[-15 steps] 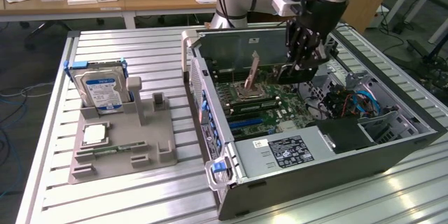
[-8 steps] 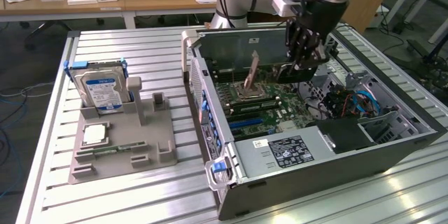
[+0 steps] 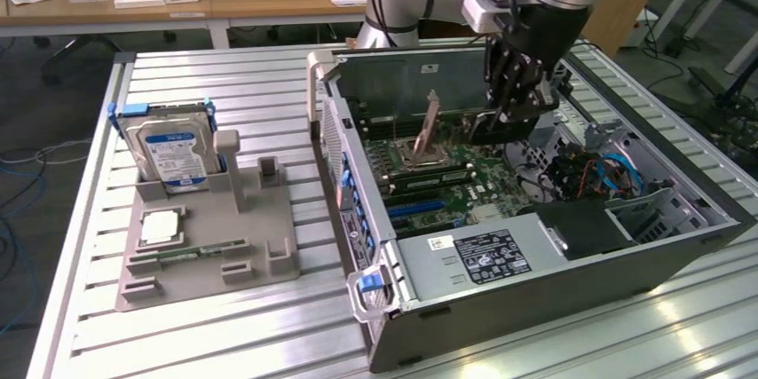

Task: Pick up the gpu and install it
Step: 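Insert the gpu into the slot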

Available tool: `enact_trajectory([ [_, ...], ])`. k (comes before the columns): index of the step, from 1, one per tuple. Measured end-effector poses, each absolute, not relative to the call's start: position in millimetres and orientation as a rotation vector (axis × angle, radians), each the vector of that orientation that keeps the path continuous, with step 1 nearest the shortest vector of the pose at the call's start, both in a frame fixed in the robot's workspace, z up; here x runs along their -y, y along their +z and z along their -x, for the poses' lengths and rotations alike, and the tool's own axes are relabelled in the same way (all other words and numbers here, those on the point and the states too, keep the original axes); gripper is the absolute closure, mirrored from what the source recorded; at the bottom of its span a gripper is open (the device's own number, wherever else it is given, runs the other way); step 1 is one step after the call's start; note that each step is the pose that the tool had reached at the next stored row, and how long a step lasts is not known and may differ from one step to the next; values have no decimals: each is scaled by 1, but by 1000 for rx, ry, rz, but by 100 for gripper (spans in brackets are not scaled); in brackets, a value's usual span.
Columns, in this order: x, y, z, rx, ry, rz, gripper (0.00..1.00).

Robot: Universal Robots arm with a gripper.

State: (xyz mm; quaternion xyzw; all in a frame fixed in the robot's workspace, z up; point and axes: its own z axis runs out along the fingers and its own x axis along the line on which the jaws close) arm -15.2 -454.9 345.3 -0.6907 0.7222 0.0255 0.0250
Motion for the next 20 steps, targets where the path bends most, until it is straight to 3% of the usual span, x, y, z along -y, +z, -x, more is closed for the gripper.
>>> enact_trajectory([
  [20,455,325,20,-2233,79,2136,73],
])
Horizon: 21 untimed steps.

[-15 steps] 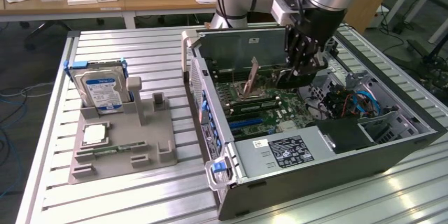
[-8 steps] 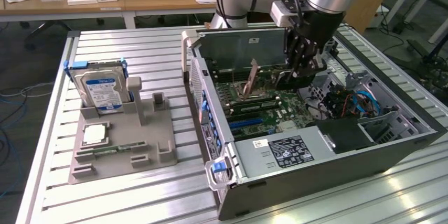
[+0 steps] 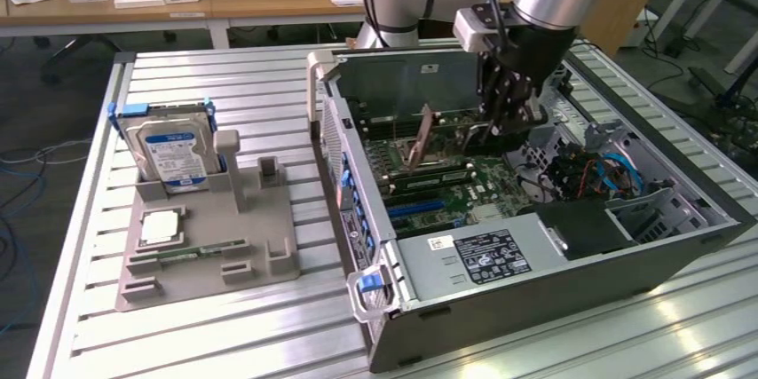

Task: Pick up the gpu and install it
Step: 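Insert the gpu into the slot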

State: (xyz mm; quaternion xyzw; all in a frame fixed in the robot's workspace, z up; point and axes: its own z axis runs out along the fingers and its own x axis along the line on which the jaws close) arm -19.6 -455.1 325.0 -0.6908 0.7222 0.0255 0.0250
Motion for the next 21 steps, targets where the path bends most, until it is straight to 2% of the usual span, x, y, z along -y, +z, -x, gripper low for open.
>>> enact_trajectory([
  [21,460,308,27,-2232,81,2135,73],
])
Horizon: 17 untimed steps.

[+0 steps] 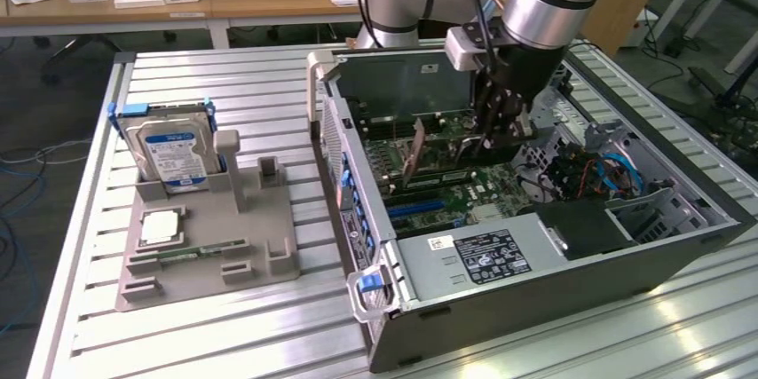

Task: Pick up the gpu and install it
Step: 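Insert the gpu into the slot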

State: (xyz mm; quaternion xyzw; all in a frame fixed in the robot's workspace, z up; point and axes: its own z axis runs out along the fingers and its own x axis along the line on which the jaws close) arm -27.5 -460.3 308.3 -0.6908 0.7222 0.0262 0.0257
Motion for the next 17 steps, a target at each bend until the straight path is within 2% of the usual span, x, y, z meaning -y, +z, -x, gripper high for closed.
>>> enact_trajectory([
  [17,463,303,31,-2225,91,2133,73],
])
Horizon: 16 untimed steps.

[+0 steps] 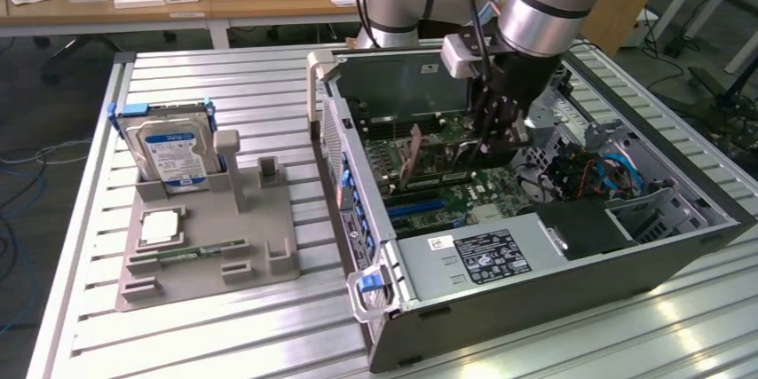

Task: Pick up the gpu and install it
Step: 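Insert the gpu into the slot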

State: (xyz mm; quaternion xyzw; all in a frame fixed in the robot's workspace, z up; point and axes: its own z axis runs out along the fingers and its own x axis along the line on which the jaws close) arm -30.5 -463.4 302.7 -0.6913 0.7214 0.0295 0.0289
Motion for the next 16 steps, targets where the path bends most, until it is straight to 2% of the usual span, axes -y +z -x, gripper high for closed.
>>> enact_trajectory([
  [16,465,292,38,-2221,99,2129,73],
])
